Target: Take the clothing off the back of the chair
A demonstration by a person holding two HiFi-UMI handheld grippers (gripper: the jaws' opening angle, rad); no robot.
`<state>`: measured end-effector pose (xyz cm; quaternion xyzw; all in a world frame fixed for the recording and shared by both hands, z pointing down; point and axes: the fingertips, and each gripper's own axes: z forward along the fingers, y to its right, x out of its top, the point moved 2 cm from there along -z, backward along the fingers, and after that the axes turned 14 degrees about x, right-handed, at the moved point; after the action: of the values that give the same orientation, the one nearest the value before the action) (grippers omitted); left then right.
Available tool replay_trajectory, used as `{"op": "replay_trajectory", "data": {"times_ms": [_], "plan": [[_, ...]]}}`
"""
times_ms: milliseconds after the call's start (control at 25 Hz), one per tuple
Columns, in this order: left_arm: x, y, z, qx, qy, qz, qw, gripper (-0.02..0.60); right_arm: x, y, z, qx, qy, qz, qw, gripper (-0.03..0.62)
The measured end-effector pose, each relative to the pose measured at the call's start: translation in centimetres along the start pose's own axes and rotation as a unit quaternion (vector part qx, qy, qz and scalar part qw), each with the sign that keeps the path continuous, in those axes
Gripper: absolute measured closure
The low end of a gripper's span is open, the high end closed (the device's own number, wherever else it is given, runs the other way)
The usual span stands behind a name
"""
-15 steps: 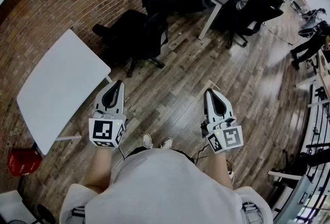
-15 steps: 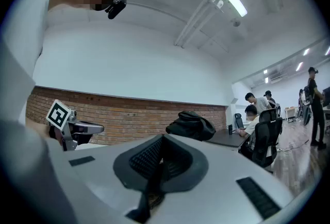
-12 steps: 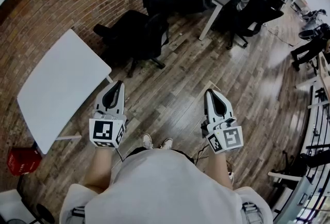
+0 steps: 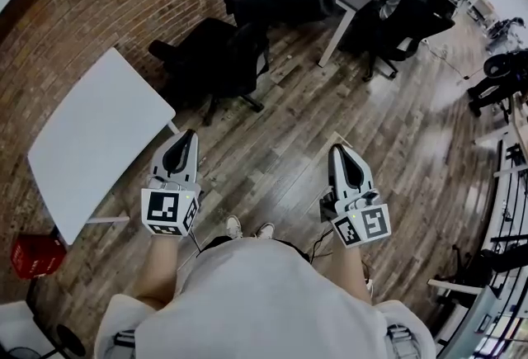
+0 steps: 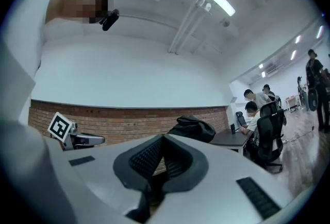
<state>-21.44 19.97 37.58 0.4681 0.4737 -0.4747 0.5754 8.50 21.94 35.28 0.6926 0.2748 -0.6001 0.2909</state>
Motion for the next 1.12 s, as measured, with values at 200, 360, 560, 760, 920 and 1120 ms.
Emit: {"op": "replay_trajectory", "data": {"times_ms": [200, 360, 560, 760, 920, 1120], "plan": [[0.6, 3.0, 0.9, -0.006, -0.001, 0.004, 1.0000, 0.548, -0.2, 2.7, -2.8, -0.016, -0.002, 0.009, 1.000, 0.574], [0.9, 5.4, 1.4, -0.007, 0.002, 0.010, 0.9999, 0.548, -1.1, 4.4, -4.9, -0.019, -0.008, 0.018, 1.000, 0.574], [0.3, 6.8, 1.5, -0.004, -0.010, 0.018, 0.9998, 0.548, -2.2, 6.0, -6.8, -0.027, -0.009, 0.036, 0.999, 0.574], [0.8, 6.0, 2.5, 0.009, -0.006, 0.030, 0.9995, 0.548, -3.1, 7.5, -5.5, -0.019, -0.009, 0.050, 0.999, 0.574], [-1.7, 3.9, 4.5, 0.026, -0.039, 0.015, 0.9988, 0.548, -4.0, 8.1, -2.1, -0.003, -0.015, 0.050, 0.999, 0.574], [-1.9, 3.7, 10.4, -0.004, -0.016, -0.003, 0.9999, 0.548, -4.7, 11.5, 1.6, -0.016, -0.031, 0.048, 0.998, 0.574]]}}
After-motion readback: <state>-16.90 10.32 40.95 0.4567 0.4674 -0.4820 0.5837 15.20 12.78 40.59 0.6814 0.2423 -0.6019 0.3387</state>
